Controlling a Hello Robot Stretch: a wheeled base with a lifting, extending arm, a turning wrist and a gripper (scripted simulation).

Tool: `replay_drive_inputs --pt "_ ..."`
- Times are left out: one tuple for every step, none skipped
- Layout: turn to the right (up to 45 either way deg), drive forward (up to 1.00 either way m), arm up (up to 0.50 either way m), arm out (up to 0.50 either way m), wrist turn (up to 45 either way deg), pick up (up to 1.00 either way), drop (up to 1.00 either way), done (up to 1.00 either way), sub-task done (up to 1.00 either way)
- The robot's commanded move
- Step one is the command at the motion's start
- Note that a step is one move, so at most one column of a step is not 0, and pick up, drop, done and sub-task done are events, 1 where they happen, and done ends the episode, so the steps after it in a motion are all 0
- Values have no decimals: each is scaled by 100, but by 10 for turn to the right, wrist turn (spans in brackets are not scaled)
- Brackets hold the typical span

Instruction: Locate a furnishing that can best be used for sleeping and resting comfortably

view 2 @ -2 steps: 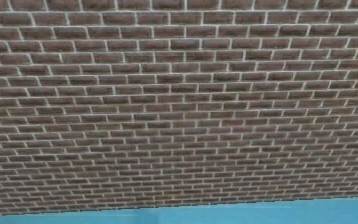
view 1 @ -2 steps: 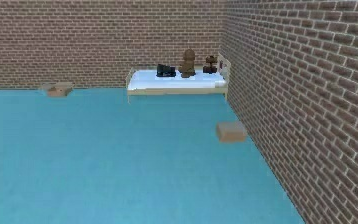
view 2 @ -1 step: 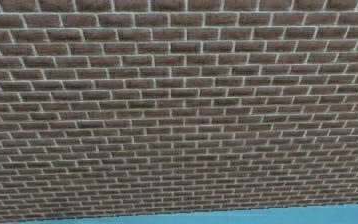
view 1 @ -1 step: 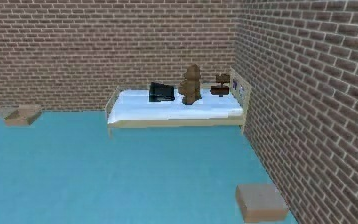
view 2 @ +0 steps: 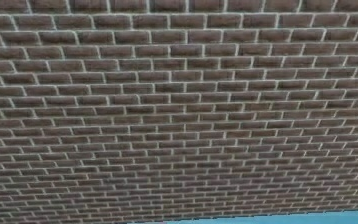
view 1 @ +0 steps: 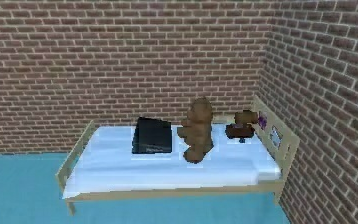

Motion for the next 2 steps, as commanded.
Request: replay_drive_inputs --pt "0 30 0 0 0 0 0 0 0" --pt "0 0 0 0 0 0 0 100 0"
